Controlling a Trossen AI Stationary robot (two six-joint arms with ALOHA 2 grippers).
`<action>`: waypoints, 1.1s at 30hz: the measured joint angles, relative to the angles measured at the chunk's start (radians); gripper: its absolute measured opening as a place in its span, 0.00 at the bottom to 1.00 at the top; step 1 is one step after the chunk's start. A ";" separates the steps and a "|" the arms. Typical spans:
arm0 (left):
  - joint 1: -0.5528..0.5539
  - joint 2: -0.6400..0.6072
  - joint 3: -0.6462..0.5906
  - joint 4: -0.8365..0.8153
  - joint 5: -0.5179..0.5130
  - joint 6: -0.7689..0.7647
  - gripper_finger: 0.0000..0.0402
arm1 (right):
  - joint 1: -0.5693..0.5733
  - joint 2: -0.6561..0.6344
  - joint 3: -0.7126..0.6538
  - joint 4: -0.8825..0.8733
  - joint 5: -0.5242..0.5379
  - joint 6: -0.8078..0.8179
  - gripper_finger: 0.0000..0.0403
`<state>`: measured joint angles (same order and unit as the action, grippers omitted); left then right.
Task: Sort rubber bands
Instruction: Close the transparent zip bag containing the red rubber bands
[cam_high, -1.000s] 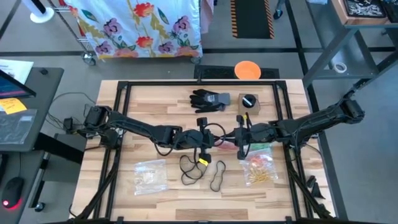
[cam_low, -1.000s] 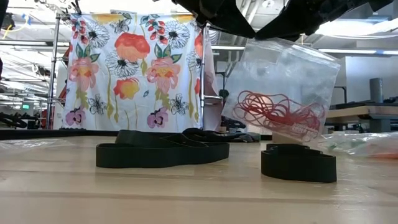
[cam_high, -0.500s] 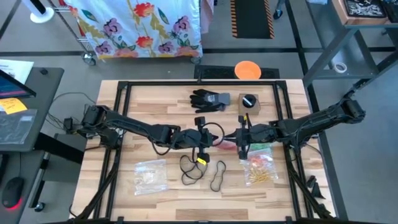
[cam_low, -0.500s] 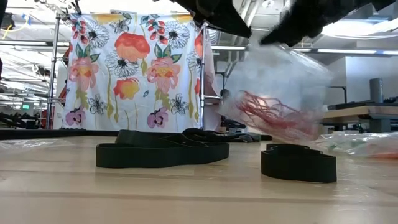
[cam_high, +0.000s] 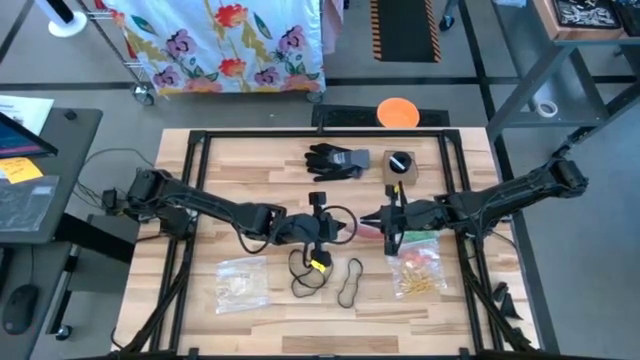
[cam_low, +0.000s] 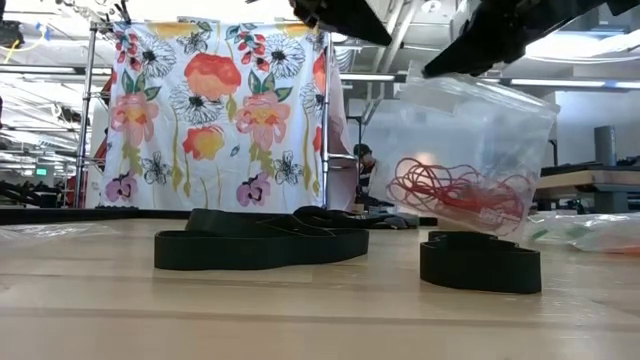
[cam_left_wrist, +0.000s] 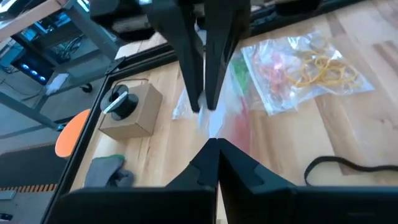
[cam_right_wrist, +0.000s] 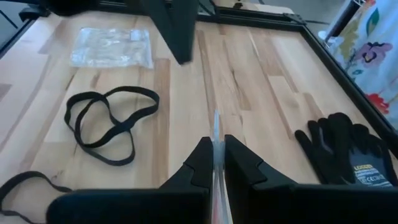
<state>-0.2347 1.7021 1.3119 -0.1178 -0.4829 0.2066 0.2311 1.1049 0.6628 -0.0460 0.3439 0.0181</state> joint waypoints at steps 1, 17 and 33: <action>0.003 0.000 -0.003 0.001 0.003 0.002 0.00 | 0.003 0.000 0.000 0.004 0.000 0.000 0.05; 0.032 0.062 -0.021 0.192 0.052 0.125 0.19 | 0.005 0.000 0.002 0.022 -0.004 -0.003 0.05; 0.047 0.088 -0.021 0.223 0.033 0.111 0.42 | 0.005 0.000 0.002 0.028 -0.006 -0.001 0.05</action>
<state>-0.1881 1.7897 1.2911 0.1051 -0.4503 0.3177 0.2359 1.1046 0.6651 -0.0179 0.3376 0.0174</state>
